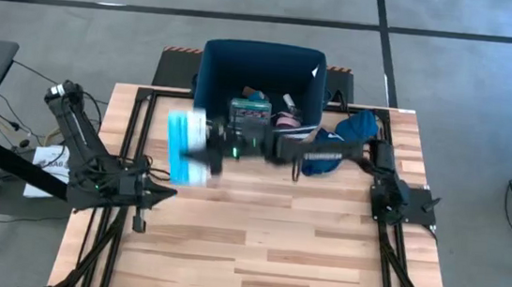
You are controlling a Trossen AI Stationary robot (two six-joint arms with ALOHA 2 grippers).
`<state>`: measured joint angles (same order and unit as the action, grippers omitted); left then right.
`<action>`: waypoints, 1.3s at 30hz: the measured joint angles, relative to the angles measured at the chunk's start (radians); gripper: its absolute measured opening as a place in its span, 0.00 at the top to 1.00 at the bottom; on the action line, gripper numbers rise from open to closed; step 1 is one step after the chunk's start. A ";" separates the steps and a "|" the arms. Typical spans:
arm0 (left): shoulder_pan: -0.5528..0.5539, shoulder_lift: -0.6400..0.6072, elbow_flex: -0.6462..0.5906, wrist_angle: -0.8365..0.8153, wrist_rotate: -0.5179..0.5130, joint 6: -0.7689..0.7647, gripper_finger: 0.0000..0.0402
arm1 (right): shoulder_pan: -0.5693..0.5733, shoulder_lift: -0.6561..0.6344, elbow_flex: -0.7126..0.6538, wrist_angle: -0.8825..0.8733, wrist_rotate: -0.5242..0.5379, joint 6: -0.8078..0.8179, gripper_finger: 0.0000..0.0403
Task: Pick & place medical supplies in basket/bin
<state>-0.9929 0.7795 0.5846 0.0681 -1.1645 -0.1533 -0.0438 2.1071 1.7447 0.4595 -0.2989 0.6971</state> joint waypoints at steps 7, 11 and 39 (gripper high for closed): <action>-0.001 0.020 0.000 -0.006 0.000 0.010 1.00 | -0.155 -0.002 0.478 -0.762 0.275 -0.432 0.67; -0.001 0.033 0.000 -0.006 -0.001 0.011 1.00 | -0.220 -0.005 0.579 -1.117 0.549 -0.546 0.68; -0.001 0.031 0.000 0.012 -0.131 0.062 1.00 | -0.469 0.251 0.571 -1.453 0.150 -0.478 0.48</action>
<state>-0.9936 0.8108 0.5846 0.0798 -1.2950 -0.0918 -0.5125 2.3579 2.3157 -0.9932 -0.1488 0.2188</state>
